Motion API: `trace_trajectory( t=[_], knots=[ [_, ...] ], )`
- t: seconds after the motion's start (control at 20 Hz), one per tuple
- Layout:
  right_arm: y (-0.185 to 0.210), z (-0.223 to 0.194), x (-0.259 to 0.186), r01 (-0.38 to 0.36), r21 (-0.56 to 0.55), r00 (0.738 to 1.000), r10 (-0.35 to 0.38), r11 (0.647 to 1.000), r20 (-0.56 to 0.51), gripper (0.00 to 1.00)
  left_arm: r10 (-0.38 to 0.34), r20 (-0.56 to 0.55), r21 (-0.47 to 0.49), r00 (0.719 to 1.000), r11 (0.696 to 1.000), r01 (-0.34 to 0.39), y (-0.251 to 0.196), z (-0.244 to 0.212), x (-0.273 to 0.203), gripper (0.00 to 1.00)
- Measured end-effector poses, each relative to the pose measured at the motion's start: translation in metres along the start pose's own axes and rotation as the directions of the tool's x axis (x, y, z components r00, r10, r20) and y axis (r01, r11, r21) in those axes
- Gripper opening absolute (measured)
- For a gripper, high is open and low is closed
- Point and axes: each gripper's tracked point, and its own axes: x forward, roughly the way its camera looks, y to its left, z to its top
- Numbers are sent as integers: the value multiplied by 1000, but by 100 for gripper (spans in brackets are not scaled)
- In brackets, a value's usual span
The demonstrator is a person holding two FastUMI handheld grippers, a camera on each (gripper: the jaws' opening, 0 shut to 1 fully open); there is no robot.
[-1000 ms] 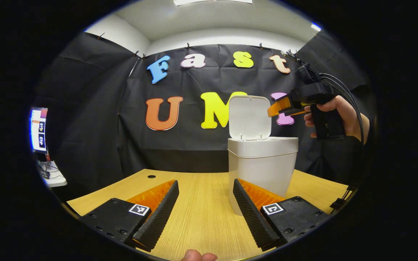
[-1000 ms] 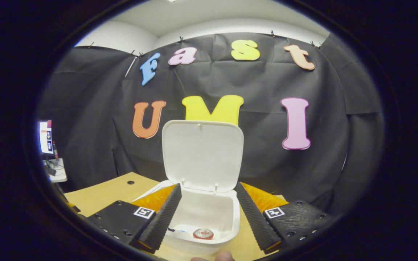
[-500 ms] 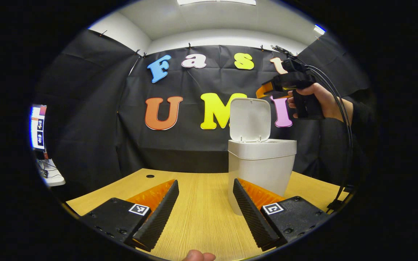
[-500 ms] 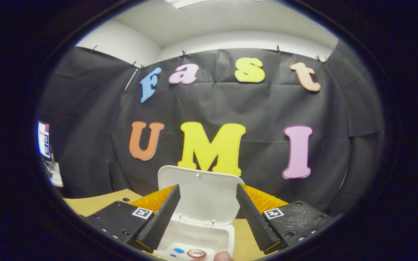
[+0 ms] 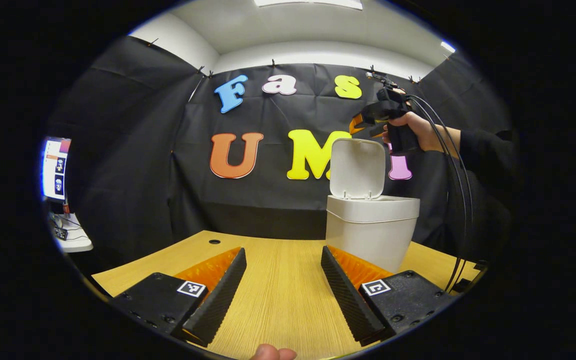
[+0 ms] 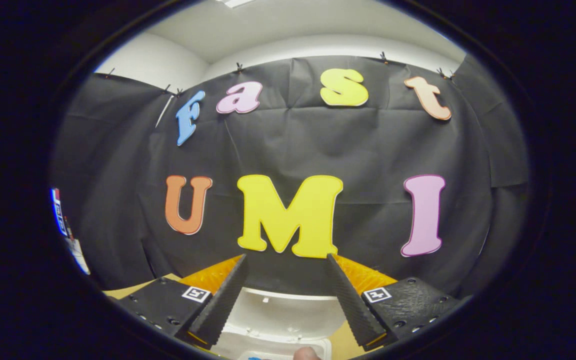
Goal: Press the lid of the desktop garbage bin to open it, pick up the crumpled paper on the desktop and throw it into the bin, then pick up the pop can on the desktop and drop it into the bin, and finally close the garbage bin lid.
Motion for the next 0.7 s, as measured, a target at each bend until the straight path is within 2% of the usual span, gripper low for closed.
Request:
trace_trajectory(
  t=[0.35, 0.5, 0.7],
  knots=[
    [2, -19, -2, -21, 73, 997, 26, 997, -72, 97, -4, -5, 3, 1000, 1000, 4, -4, -3, 1, 97],
    [3, -22, -15, -33, 91, 995, 42, 995, -89, 97, -7, -4, 9, 1000, 1000, 7, -7, -2, 3, 97],
    [4, -35, -44, -48, 60, 992, 54, 997, -110, 97, -18, -10, 9, 1000, 1000, 18, -16, -6, 3, 97]
  ],
)
